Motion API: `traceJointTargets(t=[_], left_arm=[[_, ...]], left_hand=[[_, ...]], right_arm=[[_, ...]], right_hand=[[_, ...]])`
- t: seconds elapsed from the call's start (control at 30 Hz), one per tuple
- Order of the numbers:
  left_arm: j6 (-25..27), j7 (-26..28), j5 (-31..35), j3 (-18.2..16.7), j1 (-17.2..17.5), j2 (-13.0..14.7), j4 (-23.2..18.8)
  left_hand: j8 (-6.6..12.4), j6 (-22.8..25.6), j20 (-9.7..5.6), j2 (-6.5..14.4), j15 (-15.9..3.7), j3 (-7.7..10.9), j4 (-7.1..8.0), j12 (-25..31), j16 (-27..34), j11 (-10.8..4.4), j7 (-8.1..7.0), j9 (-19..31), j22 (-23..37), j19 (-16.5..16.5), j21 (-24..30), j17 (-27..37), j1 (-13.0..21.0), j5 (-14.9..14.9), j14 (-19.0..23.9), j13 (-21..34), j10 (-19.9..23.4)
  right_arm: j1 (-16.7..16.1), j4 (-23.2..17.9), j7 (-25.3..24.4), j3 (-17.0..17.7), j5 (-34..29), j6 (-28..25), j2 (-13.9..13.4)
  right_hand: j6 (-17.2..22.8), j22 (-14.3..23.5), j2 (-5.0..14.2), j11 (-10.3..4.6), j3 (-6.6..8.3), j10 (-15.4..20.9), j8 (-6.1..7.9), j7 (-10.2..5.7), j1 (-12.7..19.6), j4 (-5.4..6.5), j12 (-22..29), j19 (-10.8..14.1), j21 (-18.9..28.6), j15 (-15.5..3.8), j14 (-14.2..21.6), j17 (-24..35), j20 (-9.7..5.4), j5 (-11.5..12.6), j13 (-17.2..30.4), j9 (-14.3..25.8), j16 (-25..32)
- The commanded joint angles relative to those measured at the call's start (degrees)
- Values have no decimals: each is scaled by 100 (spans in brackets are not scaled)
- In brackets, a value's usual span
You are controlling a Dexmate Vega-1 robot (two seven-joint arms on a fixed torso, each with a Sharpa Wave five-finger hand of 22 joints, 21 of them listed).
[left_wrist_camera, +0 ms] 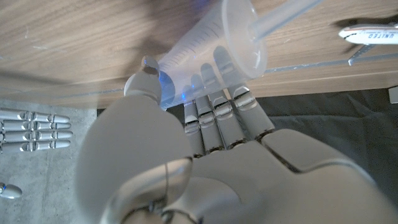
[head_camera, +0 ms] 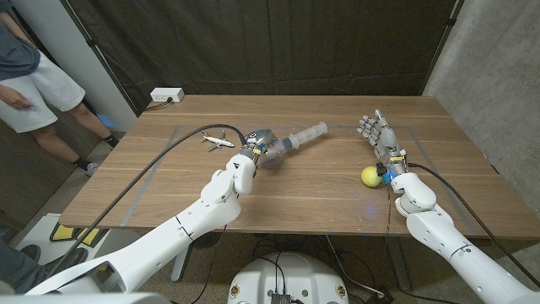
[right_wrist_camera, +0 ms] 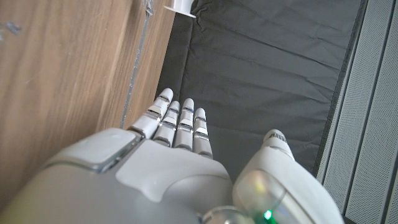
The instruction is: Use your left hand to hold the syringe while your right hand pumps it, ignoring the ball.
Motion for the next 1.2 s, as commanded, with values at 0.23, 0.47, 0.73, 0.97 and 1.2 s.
traceJointTargets(t=[0.23, 0.47, 0.73, 0.97, 1.2], left_arm=[[-1220, 1403, -502, -457, 384, 523, -73], [-1905, 1917, -437, -543, 477, 690, 120], [-2660, 2672, -530, -728, 636, 643, 472], [-3313, 3074, -600, -795, 673, 636, 813], [-3781, 3047, -560, -767, 563, 669, 1041]], left_hand=[[-53, 610, -55, 244, -463, 762, 487, -85, -66, -306, -117, 13, 33, -167, -84, 31, 193, 63, 225, 27, 213], [-78, 617, -84, 247, -474, 792, 525, -113, -88, -310, -145, 10, 42, -218, -107, 47, 172, 64, 201, 34, 208], [-105, 619, -95, 236, -525, 817, 555, -129, -105, -344, -199, 8, 46, -235, -118, 56, 151, 64, 188, 40, 227], [-115, 642, -112, 227, -535, 833, 576, -139, -101, -374, -212, 6, 47, -228, -119, 61, 135, 63, 215, 43, 242], [-123, 675, -130, 216, -552, 851, 594, -152, -111, -389, -236, 5, 48, -236, -126, 63, 120, 60, 213, 46, 254]], right_arm=[[-21, -569, -456, -57, -501, -148, -222], [117, -770, -491, -148, -828, -259, -417], [386, -825, -617, -294, -1189, -472, -511], [576, -902, -581, -373, -1271, -606, -569], [749, -1066, -564, -448, -1432, -808, -688]], right_hand=[[212, 36, 11, -33, -18, 104, 45, -24, -9, -46, 13, -9, -30, -66, 70, -4, -64, 4, 5, 14, 14], [102, 38, -17, -51, -54, -186, -31, -50, -27, -64, -122, -279, -135, -42, -261, -14, -93, 7, -7, 7, -92], [136, 38, 1, -59, -63, -301, -35, -112, -41, -64, -157, -371, -148, -54, -360, -13, -91, 14, -9, 4, -84], [-113, 37, 2, -30, -87, -495, -117, -73, -71, -60, -210, -571, -189, -25, -557, -11, -71, 18, -10, 2, -102], [-385, 35, -5, -15, -128, -714, -168, -74, -138, -38, -240, -753, -203, 10, -759, -3, -58, 20, -10, 0, -99]])
